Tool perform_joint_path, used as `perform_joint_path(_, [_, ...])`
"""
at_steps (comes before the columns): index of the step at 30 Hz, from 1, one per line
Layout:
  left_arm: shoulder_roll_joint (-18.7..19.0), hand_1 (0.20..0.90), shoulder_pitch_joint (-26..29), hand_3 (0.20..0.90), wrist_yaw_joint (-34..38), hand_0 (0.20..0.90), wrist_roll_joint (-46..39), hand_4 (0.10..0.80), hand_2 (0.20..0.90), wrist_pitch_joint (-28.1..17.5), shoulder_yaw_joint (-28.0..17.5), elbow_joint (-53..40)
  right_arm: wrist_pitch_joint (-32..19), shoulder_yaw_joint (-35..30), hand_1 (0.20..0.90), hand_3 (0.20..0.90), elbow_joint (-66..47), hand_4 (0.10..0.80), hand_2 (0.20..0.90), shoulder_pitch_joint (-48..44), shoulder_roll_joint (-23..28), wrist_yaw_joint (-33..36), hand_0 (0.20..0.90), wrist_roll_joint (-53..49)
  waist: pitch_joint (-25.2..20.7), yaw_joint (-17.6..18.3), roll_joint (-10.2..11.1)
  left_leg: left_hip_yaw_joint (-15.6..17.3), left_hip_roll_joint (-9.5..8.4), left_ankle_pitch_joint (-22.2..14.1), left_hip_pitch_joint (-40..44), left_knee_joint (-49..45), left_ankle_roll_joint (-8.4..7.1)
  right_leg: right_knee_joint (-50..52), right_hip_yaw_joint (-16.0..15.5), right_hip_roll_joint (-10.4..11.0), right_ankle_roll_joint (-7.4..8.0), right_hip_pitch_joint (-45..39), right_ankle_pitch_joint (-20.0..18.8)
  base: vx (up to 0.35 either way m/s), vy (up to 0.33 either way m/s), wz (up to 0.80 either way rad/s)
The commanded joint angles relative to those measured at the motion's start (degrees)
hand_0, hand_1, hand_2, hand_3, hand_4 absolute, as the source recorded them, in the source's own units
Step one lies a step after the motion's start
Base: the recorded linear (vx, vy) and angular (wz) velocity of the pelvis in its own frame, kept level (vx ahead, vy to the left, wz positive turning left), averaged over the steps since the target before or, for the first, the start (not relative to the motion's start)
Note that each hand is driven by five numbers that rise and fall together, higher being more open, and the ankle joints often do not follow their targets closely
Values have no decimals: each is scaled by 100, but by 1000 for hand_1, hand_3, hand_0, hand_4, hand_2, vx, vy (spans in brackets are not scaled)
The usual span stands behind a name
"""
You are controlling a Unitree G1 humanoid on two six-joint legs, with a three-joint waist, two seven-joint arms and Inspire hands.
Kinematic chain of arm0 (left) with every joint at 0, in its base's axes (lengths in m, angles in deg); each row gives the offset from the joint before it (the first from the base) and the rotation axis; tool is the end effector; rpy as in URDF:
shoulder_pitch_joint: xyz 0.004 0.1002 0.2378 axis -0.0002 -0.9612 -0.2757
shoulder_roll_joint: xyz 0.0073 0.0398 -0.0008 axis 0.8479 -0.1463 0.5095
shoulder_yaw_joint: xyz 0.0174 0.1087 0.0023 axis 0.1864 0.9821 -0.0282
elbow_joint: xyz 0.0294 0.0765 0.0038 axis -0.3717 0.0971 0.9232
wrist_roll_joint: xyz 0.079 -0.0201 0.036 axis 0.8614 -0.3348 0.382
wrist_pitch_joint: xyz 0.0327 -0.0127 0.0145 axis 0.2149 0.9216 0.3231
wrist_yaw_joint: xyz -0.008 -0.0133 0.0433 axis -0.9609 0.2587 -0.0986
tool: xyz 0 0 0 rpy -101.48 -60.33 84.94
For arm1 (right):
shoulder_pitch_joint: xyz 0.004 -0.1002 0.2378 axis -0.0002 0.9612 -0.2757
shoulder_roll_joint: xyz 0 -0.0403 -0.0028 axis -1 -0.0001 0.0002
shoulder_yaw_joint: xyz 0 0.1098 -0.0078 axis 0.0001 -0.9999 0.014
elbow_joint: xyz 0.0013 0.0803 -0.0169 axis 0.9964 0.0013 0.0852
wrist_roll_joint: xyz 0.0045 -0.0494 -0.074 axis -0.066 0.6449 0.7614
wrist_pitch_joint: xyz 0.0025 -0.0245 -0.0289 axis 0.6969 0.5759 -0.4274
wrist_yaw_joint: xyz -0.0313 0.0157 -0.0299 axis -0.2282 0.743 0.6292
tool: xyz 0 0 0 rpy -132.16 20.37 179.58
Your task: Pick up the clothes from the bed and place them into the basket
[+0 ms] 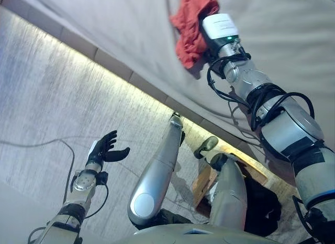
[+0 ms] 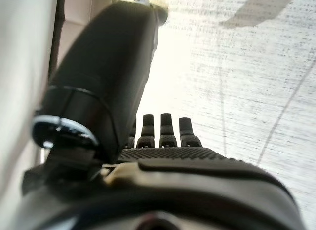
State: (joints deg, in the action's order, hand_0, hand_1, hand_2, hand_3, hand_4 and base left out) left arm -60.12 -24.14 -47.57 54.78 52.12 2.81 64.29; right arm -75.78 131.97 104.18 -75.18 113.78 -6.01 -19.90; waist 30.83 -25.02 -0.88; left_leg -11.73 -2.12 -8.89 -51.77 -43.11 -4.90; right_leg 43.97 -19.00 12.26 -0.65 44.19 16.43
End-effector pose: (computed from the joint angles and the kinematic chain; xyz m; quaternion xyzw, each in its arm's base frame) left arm 0.1677 0.2651 -0.0441 0.1204 0.2253 0.0598 0.9650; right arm 0.3745 -0.1503 0.2104 -0.6886 -0.2026 -0.0867 0.6909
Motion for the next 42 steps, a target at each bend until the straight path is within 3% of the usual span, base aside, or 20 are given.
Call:
perform_joint_path(1, [305, 900, -381, 900, 206, 900, -213, 800, 900, -148, -16, 14, 192, -427, 900, 900, -159, 800, 900, -388, 162, 722, 900, -382, -104, -86, 49, 319, 22, 516, 241, 946, 492, -552, 36, -136, 310, -424, -802, 40, -34, 18])
perform_joint_path(5, [324, 900, -503, 900, 233, 900, -274, 800, 900, -166, 63, -112, -121, -442, 900, 900, -205, 800, 900, -465, 325, 618, 900, -672, -104, -70, 10, 316, 32, 589, 399, 1104, 439, -778, 8, -178, 281, -589, -865, 32, -10, 24])
perform_joint_path(8, [318, 900, -606, 900, 250, 900, -280, 800, 900, -197, 95, -238, -671, -527, 900, 900, -446, 800, 900, -471, 335, 292, 900, -1876, -104, -65, -23, 296, 58, 641, 530, 1232, 393, -932, -6, -208, 239, -709, -888, 45, -6, 1])
perform_joint_path(9, [317, 900, -645, 900, 259, 900, -277, 800, 900, -196, 106, -294, -997, -623, 794, 776, -605, 676, 794, -430, 317, 132, 794, -2688, -104, -55, -29, 301, 68, 665, 583, 1290, 367, -1009, -7, -224, 221, -762, -889, 33, 3, -1])
perform_joint_path(10, [317, 900, -670, 900, 255, 900, -283, 800, 900, -199, 122, -322, -1141, -745, 465, 392, -705, 292, 465, -389, 297, -73, 465, -3206, -104, -44, -41, 304, 81, 679, 625, 1326, 343, -1053, -10, -233, 208, -804, -886, 33, 11, 6])
perform_joint_path(11, [317, 900, -686, 900, 248, 900, -292, 800, 900, -218, 137, -329, -1293, -866, 300, 200, -772, 100, 300, -348, 278, -110, 300, -3492, -104, -37, -49, 308, 93, 687, 661, 1349, 321, -1074, -14, -234, 198, -835, -882, 33, 29, 10])
perform_joint_path(15, [216, 900, -743, 900, 232, 900, -153, 800, 900, -327, 108, -188, -1667, -1415, 300, 200, -960, 100, 300, -32, 113, -472, 300, -4351, -104, 10, -57, 325, 113, 731, 895, 1519, 253, -1225, 3, -282, 145, -1030, -859, 42, 13, 8])
perform_joint_path(25, [76, 900, -709, 900, 417, 900, 2, 800, 900, -384, 229, -169, -1749, -2031, 300, 200, -711, 100, 300, 173, 45, -509, 300, -4723, -104, 68, -36, 366, 131, 806, 1422, 1943, 136, -1767, -27, -418, 124, -1611, -939, 4, -19, 1])
perform_joint_path(34, [-43, 900, -720, 900, 557, 900, 197, 800, 900, -299, 270, -221, -1853, -2429, 300, 200, -781, 100, 300, 421, 208, -744, 300, -5132, -243, 209, 52, 515, 163, 865, 2122, 2540, 33, -2584, 66, -532, 218, -2337, -1109, -21, 8, -5])
perform_joint_path(35, [-47, 900, -712, 900, 582, 900, 181, 800, 900, -335, 309, -175, -1915, -2455, 300, 200, -794, 100, 300, 418, 214, -780, 300, -5239, -278, 234, 42, 568, 192, 1107, 2141, 2723, 49, -2761, 18, -549, 190, -2371, -1309, -110, 54, -15])
perform_joint_path(42, [-213, 900, -930, 900, 767, 900, 309, 800, 900, -352, 311, -117, -2079, -2808, 300, 200, -1692, 100, 300, 983, 278, -707, 300, -6049, -679, 453, 214, 810, 330, 1093, 3006, 3429, 18, -3364, 146, -568, 323, -3149, -1330, -13, 21, -12])
